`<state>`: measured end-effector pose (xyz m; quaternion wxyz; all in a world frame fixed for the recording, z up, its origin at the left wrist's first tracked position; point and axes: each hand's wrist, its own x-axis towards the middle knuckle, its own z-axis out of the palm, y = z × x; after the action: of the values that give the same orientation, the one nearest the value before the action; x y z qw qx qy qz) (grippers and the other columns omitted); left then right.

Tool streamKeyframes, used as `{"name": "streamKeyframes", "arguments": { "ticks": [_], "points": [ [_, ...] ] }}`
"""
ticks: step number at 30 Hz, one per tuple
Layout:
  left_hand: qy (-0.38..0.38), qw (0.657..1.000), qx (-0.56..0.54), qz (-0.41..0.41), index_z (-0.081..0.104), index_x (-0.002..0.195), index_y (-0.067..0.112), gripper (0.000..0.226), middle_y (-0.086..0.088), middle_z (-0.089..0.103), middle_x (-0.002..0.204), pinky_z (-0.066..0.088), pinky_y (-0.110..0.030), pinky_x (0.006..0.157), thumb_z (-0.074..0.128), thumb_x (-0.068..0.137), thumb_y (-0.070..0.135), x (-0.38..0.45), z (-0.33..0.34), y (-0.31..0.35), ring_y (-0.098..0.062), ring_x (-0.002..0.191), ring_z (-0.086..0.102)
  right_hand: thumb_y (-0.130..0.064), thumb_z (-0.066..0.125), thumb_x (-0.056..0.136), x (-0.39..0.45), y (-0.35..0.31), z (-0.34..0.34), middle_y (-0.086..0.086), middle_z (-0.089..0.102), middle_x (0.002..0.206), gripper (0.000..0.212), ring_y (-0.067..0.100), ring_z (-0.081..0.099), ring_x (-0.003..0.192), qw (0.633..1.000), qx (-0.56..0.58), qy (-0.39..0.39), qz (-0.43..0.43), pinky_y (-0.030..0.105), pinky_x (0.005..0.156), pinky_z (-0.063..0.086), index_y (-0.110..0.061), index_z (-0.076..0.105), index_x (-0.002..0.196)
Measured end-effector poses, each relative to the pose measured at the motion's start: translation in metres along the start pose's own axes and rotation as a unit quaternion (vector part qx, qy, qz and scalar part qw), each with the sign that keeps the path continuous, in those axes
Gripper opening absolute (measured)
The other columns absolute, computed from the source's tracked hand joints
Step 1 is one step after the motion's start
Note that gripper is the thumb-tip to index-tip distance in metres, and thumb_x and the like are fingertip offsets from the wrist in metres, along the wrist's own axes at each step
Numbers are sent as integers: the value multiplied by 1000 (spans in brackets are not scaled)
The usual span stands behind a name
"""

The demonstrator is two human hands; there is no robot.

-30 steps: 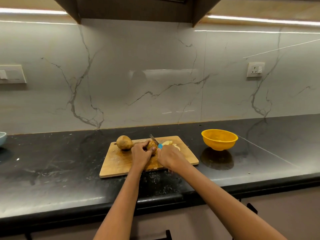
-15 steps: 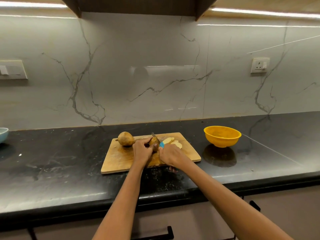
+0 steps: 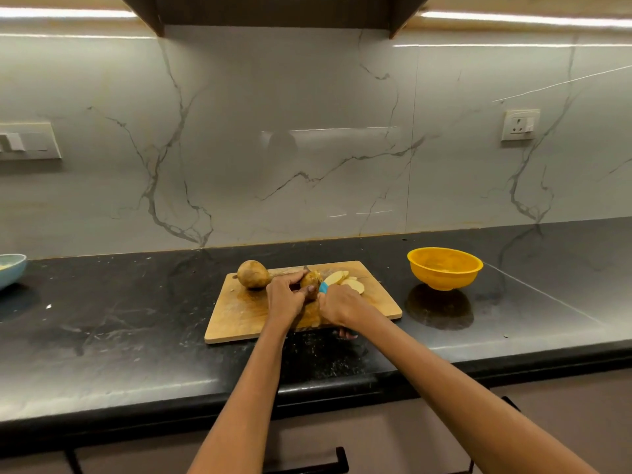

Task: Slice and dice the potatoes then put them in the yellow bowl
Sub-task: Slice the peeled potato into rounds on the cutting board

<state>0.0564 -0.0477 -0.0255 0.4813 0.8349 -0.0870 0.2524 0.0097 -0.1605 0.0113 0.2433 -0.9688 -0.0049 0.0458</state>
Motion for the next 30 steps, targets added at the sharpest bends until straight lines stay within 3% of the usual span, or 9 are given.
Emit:
{"name": "streamKeyframes", "arguments": {
  "ticks": [5,8,11,16,19,21,26,30],
  "points": [
    [-6,1000,-7,-7,62,118,3,39,-13,63,120,38,-20,96,70,80,5,-2,-1,5,-21,117,56,-24,34,103,4,-14,-12,14,57,76,37,20,55,56,999,-9,-28,15,28,50,47,7,49,117],
    [-10,1000,-14,-19,62,118,3,38,-12,63,120,39,-23,98,70,81,7,-3,-4,4,-22,116,56,-20,34,102,4,-13,-16,16,56,78,26,20,52,56,997,-26,-64,19,28,49,45,2,43,111],
    [14,999,-10,-51,63,116,0,32,-14,65,115,41,-27,96,65,86,8,1,-4,1,-24,112,57,-25,41,99,0,4,-2,15,63,101,29,16,54,63,994,-65,-80,29,25,47,39,-1,51,114],
    [-12,997,-2,-81,57,124,3,34,-14,61,122,41,-35,101,58,91,11,4,-2,1,-26,116,53,-32,38,101,-12,29,1,10,62,107,36,20,57,84,994,-112,4,-5,28,67,42,-5,57,114],
    [-27,994,-4,-109,39,140,7,49,-13,44,141,31,-39,110,53,93,9,3,-4,3,-28,132,38,-33,33,102,-15,33,0,13,60,119,40,27,58,105,990,-118,69,-20,33,81,43,-4,57,117],
    [-37,993,1,-109,32,144,10,55,-10,36,147,27,-38,112,50,93,2,3,-4,4,-26,136,32,-34,30,103,-14,35,3,14,60,120,43,29,57,109,989,-94,112,-23,33,83,43,-3,55,120],
    [-71,992,39,-94,29,145,12,70,-11,35,148,32,-36,110,58,84,-6,6,-5,1,-26,135,34,-37,32,103,2,35,6,9,63,106,41,19,58,88,981,9,185,-54,28,69,38,-5,55,116],
    [-74,988,94,-96,27,146,14,83,-9,35,147,33,-38,110,74,77,17,10,0,-2,-25,134,35,-36,33,103,20,27,5,3,60,90,37,9,52,72,962,44,250,-101,24,64,42,-7,54,114]
  ]
}}
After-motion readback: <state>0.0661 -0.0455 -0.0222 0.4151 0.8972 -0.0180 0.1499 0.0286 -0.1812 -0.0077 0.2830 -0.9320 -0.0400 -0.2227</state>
